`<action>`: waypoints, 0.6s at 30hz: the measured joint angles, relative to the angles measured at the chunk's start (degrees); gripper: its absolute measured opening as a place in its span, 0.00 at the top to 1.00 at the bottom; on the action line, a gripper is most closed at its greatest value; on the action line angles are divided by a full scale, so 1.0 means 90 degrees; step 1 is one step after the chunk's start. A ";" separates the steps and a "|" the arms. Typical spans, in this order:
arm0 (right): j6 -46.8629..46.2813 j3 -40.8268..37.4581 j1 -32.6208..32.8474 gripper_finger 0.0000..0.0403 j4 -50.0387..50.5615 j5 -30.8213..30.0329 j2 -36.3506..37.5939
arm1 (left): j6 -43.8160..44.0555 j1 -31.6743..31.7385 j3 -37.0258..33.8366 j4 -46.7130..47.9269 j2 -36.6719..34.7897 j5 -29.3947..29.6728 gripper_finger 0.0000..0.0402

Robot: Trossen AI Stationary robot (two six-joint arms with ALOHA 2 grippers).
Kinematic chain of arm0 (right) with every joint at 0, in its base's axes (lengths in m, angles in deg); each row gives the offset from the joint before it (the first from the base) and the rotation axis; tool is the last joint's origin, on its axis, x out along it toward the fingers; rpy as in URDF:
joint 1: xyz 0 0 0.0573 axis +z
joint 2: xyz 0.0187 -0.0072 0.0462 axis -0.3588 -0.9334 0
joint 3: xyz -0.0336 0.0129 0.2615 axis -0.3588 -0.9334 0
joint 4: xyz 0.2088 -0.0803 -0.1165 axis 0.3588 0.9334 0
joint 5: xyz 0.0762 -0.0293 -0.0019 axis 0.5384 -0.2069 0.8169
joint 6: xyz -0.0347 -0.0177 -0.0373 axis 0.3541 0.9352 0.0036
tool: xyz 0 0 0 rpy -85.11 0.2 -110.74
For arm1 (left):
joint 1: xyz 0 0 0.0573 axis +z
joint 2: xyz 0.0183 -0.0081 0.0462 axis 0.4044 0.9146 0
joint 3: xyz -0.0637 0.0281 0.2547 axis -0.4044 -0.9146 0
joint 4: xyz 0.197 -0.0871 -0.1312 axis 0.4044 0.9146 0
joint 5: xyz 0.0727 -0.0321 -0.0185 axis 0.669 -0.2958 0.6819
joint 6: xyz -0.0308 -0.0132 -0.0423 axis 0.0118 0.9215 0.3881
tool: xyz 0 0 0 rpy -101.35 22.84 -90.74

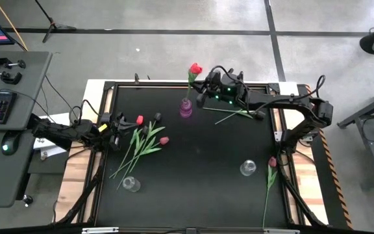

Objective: Sort flowers into vase by color
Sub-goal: Put the right pink tulip into the violet vase, then put the pink tulip into the violet vase

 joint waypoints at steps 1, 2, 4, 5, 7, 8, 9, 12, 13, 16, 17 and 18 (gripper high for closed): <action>-0.0004 0.0000 0.0003 0.87 -0.0001 0.0001 0.0000 | -0.0002 0.0002 0.0000 0.0001 -0.0002 0.0000 1.00; -0.0004 0.0000 0.0013 0.82 -0.0003 0.0010 0.0000 | -0.0002 0.0000 0.0000 -0.0001 -0.0002 0.0000 1.00; -0.0085 0.0000 0.0037 0.72 -0.0002 0.0016 0.0000 | -0.0002 0.0002 0.0000 0.0000 0.0000 0.0000 1.00; -0.0158 0.0000 0.0043 0.66 0.0009 0.0021 0.0000 | 0.0000 0.0002 0.0000 -0.0001 0.0000 0.0000 1.00; -0.0249 0.0000 0.0049 0.55 0.0055 0.0038 0.0004 | -0.0002 0.0001 0.0000 0.0000 -0.0001 0.0000 1.00; -0.0286 0.0000 0.0049 0.49 0.0120 0.0046 0.0017 | -0.0002 0.0000 0.0000 0.0001 0.0000 0.0000 1.00; -0.0274 0.0000 0.0045 0.44 0.0213 0.0044 0.0044 | 0.0000 0.0000 0.0000 0.0001 -0.0002 0.0000 1.00; -0.0033 0.0000 0.0042 0.31 0.0596 0.0050 0.0200 | 0.0000 0.0000 0.0000 0.0001 -0.0002 0.0000 1.00; 0.0046 0.0000 0.0041 0.28 0.0758 0.0068 0.0274 | 0.0000 0.0002 0.0000 -0.0001 0.0000 0.0000 1.00; 0.0313 0.0000 0.0043 0.22 0.1295 0.0110 0.0512 | 0.0000 0.0001 0.0000 0.0000 0.0000 0.0001 1.00; 0.0426 0.0000 0.0044 0.21 0.1513 0.0114 0.0599 | 0.0000 0.0001 0.0000 0.0000 -0.0002 0.0000 1.00; 0.0545 0.0000 0.0044 0.20 0.1742 0.0112 0.0675 | 0.0000 0.0000 0.0000 0.0001 -0.0001 0.0001 1.00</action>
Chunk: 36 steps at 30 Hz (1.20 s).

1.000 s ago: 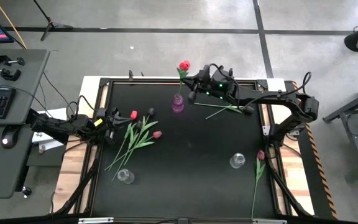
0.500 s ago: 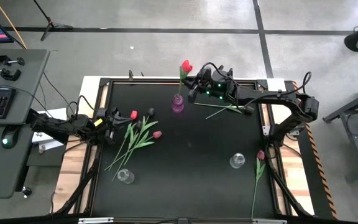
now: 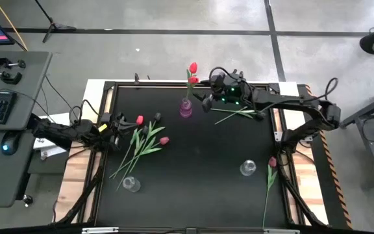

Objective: Sort flowers into vase by color
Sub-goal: Put the pink tulip into the violet vase

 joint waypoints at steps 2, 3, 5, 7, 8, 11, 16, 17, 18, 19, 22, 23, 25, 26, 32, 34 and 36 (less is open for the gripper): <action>0.0092 0.0000 -0.0002 0.20 0.0446 -0.0001 0.0194 | -0.0002 0.0002 0.0000 -0.0002 0.0001 -0.0001 1.00; 0.0092 0.0000 -0.0002 0.20 0.0670 -0.0038 0.0281 | 0.0000 0.0002 0.0000 -0.0002 -0.0002 -0.0001 1.00; 0.0037 0.0000 -0.0002 0.20 0.1124 -0.0114 0.0452 | -0.0001 0.0002 0.0000 0.0001 0.0000 -0.0001 1.00; -0.0043 0.0000 -0.0002 0.20 0.1543 -0.0116 0.0588 | -0.0001 0.0001 0.0000 -0.0001 -0.0002 -0.0003 1.00; -0.0138 0.0000 -0.0002 0.20 0.1756 -0.0117 0.0638 | 0.0000 0.0000 0.0000 0.0001 0.0000 -0.0001 1.00; -0.0529 0.0000 -0.0002 0.20 0.2276 0.0069 0.0707 | -0.0002 0.0000 0.0000 0.0001 -0.0002 -0.0001 1.00; -0.1407 -0.0145 0.0075 0.20 0.2832 0.1051 0.0715 | 0.0000 0.0000 0.0000 0.0001 0.0000 -0.0001 1.00; -0.1591 -0.0226 0.0122 0.20 0.2903 0.1318 0.0715 | 0.0000 0.0002 0.0000 -0.0002 -0.0002 -0.0001 1.00; -0.1742 -0.0307 0.0184 0.20 0.2983 0.1591 0.0712 | -0.0001 0.0001 0.0000 -0.0001 -0.0002 -0.0001 1.00; -0.1890 -0.0399 0.0257 0.20 0.3007 0.1871 0.0712 | 0.0000 0.0000 0.0000 0.0001 -0.0002 -0.0001 1.00; -0.2407 -0.0791 0.0553 0.20 0.3010 0.2691 0.0712 | 0.0000 0.0000 0.0000 0.0001 -0.0001 -0.0001 1.00; -0.2576 -0.0932 0.0665 0.20 0.3037 0.2937 0.0708 | 0.0000 0.0002 0.0000 0.0001 0.0001 -0.0001 1.00; -0.2932 -0.1210 0.0904 0.20 0.3025 0.3279 0.0705 | -0.0001 0.0002 0.0000 -0.0001 -0.0001 -0.0001 1.00; -0.3103 -0.1333 0.1037 0.20 0.3018 0.3344 0.0707 | 0.0000 0.0001 0.0000 0.0001 0.0000 -0.0001 1.00; -0.4176 -0.1801 0.1631 0.20 0.2629 0.3377 0.0702 | 0.0309 0.0024 -0.0002 -0.0782 0.0018 0.0430 1.00; -0.4503 -0.1864 0.1726 0.20 0.2283 0.3323 0.0702 | 0.1026 0.0026 -0.0002 -0.1570 0.0037 0.0663 1.00; -0.4735 -0.1870 0.1775 0.20 0.1915 0.3156 0.0702 | 0.1454 0.0087 0.0040 -0.2290 0.0195 0.0945 1.00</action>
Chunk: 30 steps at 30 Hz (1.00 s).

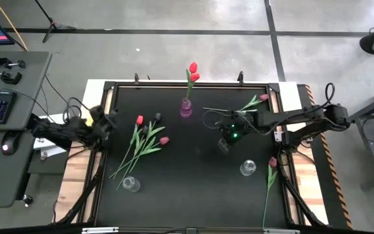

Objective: Sort flowers into vase by color
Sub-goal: Put the pink tulip into the violet vase

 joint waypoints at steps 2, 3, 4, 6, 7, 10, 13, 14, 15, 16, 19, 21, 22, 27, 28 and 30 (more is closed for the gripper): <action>-0.0116 0.0000 0.0017 0.20 -0.0339 -0.0163 0.0000 | 0.0142 0.0070 0.0282 -0.0077 0.0338 -0.0198 1.00; -0.0125 0.0000 0.0016 0.20 -0.0525 -0.0282 0.0000 | 0.0154 0.0104 0.0505 0.0058 0.0581 -0.0380 1.00; -0.0124 0.0000 0.0013 0.20 -0.0689 -0.0403 0.0000 | 0.0189 0.0127 0.0784 0.0293 0.0908 -0.0475 1.00; -0.0095 0.0000 -0.0028 0.20 -0.0969 -0.0582 0.0001 | 0.0382 0.0176 0.1403 0.1132 0.1624 -0.0503 0.99; -0.0089 0.0000 -0.0056 0.20 -0.1064 -0.0647 0.0000 | 0.0433 0.0200 0.1795 0.1738 0.2007 -0.0538 0.97; -0.0076 0.0000 -0.0216 0.20 -0.1182 -0.0727 0.0000 | 0.0581 0.0288 0.3097 0.4467 0.2901 -0.0835 0.91; 0.0039 0.0000 -0.0373 0.20 -0.1162 -0.0728 0.0000 | 0.1196 0.0358 0.4162 0.7444 0.3713 -0.0915 0.81; 0.0113 0.0000 -0.0419 0.20 -0.1166 -0.0736 0.0001 | 0.1483 0.0359 0.4360 0.8224 0.3950 -0.0946 0.77; 0.0215 0.0000 -0.0461 0.20 -0.1164 -0.0748 0.0002 | 0.1841 0.0356 0.4462 0.8889 0.4157 -0.1002 0.74; 0.0290 0.0000 -0.0498 0.20 -0.1163 -0.0750 0.0000 | 0.2260 0.0355 0.4486 0.9333 0.4338 -0.1093 0.70; 0.0434 0.0000 -0.0578 0.20 -0.1164 -0.0752 0.0001 | 0.3266 0.0355 0.4280 0.9860 0.4772 -0.1503 0.60; 0.0538 0.0000 -0.0614 0.20 -0.1161 -0.0768 0.0000 | 0.3627 0.0354 0.4005 0.9907 0.5101 -0.1896 0.55; 0.0596 0.0000 -0.0616 0.20 -0.1164 -0.0783 0.0001 | 0.3729 0.0352 0.3882 0.9855 0.5259 -0.2050 0.53; 0.0915 0.0000 -0.0616 0.20 -0.1161 -0.0924 0.0000 | 0.4250 0.0456 0.3585 0.9924 0.5992 -0.2216 0.49; 0.0940 0.0000 -0.0616 0.20 -0.1158 -0.0951 0.0000 | 0.4327 0.0504 0.3560 0.9955 0.6110 -0.2211 0.49; 0.1058 0.0000 -0.0616 0.20 -0.1151 -0.1067 0.0000 | 0.4417 0.0613 0.3497 0.9895 0.6302 -0.2182 0.49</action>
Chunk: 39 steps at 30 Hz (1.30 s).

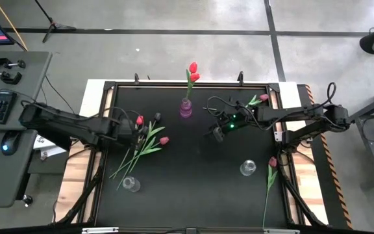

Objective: Sort flowers into vase by color
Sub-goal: Put the pink tulip into the violet vase

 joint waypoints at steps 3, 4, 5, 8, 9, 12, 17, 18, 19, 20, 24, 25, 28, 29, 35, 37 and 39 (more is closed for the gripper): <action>0.0127 0.0000 0.0000 0.20 0.0000 -0.0047 0.0000 | -0.0045 0.0196 -0.0159 -0.0127 0.0275 -0.0014 0.50; 0.0161 0.0000 0.0000 0.20 0.0004 -0.0059 0.0001 | -0.0113 0.0274 -0.0205 -0.0209 0.0349 -0.0043 0.50; 0.0194 0.0000 0.0000 0.20 0.0005 -0.0071 0.0000 | -0.0162 0.0349 -0.0220 -0.0221 0.0435 -0.0072 0.50; 0.0204 0.0000 0.0000 0.20 0.0007 -0.0071 0.0002 | -0.0343 0.0599 -0.0266 -0.0228 0.0686 -0.0082 0.50; 0.0204 0.0000 0.0000 0.20 0.0007 -0.0072 0.0000 | -0.0420 0.0691 -0.0266 -0.0270 0.0757 -0.0080 0.50; 0.0204 0.0000 0.0000 0.20 0.0007 -0.0074 0.0000 | -0.0772 0.0899 -0.0266 -0.0697 0.0956 -0.0082 0.50; 0.0204 0.0000 0.0000 0.20 0.0012 -0.0088 0.0002 | -0.1354 0.1048 -0.0266 -0.1010 0.1417 -0.0131 0.52; 0.0192 0.0000 0.0000 0.20 0.0012 -0.0088 0.0001 | -0.1404 0.1064 -0.0244 -0.1010 0.1513 -0.0146 0.52; 0.0152 0.0000 0.0000 0.20 0.0012 -0.0088 0.0000 | -0.1443 0.1079 -0.0231 -0.0993 0.1598 -0.0163 0.53; 0.0151 0.0000 0.0000 0.20 0.0012 -0.0090 0.0002 | -0.1487 0.1079 -0.0224 -0.0991 0.1676 -0.0166 0.55; 0.0151 0.0000 0.0000 0.20 0.0012 -0.0088 0.0000 | -0.1551 0.1077 -0.0223 -0.1012 0.1860 -0.0186 0.63; 0.0153 0.0000 0.0000 0.20 0.0012 -0.0088 0.0000 | -0.1620 0.1076 -0.0224 -0.1028 0.1863 -0.0204 0.66; 0.0153 0.0000 0.0000 0.20 0.0015 -0.0088 0.0001 | -0.1854 0.1074 -0.0228 -0.1061 0.1806 -0.0260 0.82; 0.0153 0.0000 0.0000 0.20 0.0015 -0.0088 0.0000 | -0.1914 0.1077 -0.0246 -0.1051 0.1743 -0.0259 0.89; 0.0153 0.0000 0.0000 0.20 0.0041 -0.0086 0.0000 | -0.1872 0.1079 0.0158 -0.0206 0.1033 0.0209 0.99; 0.0153 0.0000 0.0000 0.20 0.0042 -0.0094 0.0000 | -0.1844 0.1087 0.0475 0.0136 0.0751 0.0637 0.99; 0.0163 0.0000 0.0000 0.20 0.0046 -0.0191 0.0000 | -0.1916 0.1119 0.0794 0.0511 0.0473 0.1085 0.99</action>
